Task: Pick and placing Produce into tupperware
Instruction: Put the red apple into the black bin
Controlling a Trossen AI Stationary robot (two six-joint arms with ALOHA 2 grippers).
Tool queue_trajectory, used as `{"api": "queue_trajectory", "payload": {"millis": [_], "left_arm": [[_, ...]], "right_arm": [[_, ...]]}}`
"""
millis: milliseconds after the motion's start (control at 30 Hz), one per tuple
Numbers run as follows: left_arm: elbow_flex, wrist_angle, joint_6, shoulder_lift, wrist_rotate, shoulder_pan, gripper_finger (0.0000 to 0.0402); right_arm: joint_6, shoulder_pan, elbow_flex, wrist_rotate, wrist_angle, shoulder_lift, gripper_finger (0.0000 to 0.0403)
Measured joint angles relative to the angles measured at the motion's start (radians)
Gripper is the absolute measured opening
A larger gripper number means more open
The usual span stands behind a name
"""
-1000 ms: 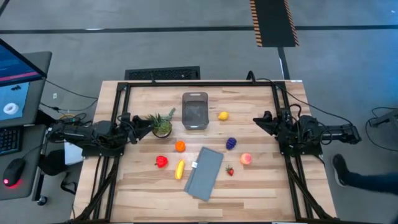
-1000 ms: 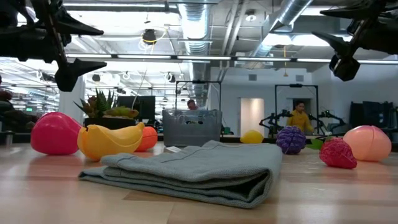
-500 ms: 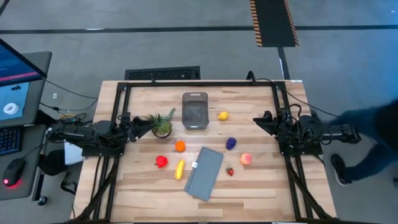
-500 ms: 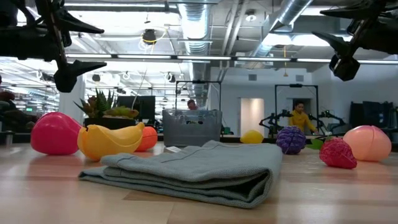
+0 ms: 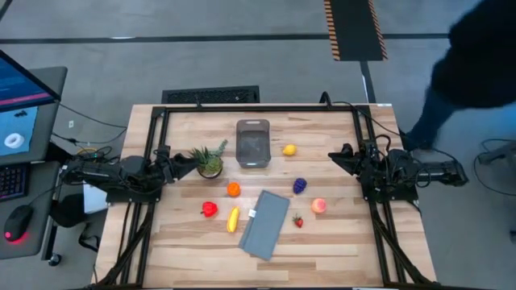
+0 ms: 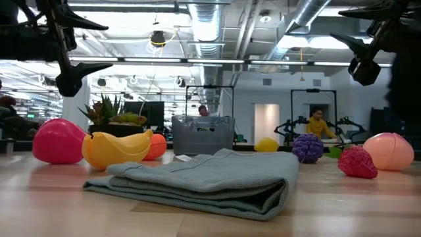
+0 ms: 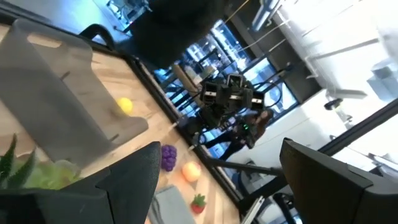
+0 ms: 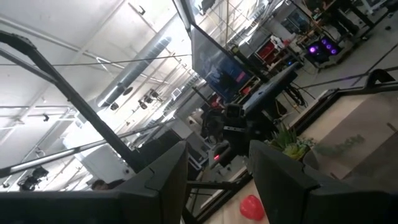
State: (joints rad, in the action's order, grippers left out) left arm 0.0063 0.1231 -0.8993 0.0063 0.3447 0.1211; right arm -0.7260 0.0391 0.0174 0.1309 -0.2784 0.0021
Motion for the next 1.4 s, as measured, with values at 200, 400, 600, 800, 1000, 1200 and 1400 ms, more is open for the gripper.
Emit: {"api": "queue_trajectory", "payload": {"millis": [200, 400, 600, 800, 1000, 1200, 1400], "left_arm": [[0.000, 0.137, 0.078, 0.000, -0.025, 0.000, 0.0316], [0.010, 0.194, 0.211, 0.001, -0.015, 0.000, 0.0316], [0.031, 0.218, 0.290, 0.009, -0.018, 0.000, 0.0316], [0.033, 0.235, 0.271, 0.011, -0.049, 0.000, 0.0316], [0.034, 0.231, 0.253, 0.011, 0.014, 0.000, 0.0316], [0.035, 0.227, 0.228, 0.011, 0.008, 0.000, 0.0316], [0.036, 0.227, 0.226, 0.011, -0.031, 0.000, 0.0316]], "right_arm": [[0.036, 0.000, 0.000, -0.026, -0.044, 0.000, 0.0196], [0.119, 0.000, 0.000, -0.029, -0.115, 0.005, 0.0196], [0.159, 0.000, 0.000, -0.029, -0.120, 0.005, 0.0196], [0.184, -0.002, 0.000, -0.027, -0.120, 0.005, 0.0196], [0.185, -0.002, 0.000, -0.025, -0.129, 0.005, 0.0196], [0.178, -0.002, 0.000, -0.025, -0.145, 0.005, 0.0196], [0.187, -0.002, 0.000, -0.025, -0.145, 0.005, 0.0196]]}}
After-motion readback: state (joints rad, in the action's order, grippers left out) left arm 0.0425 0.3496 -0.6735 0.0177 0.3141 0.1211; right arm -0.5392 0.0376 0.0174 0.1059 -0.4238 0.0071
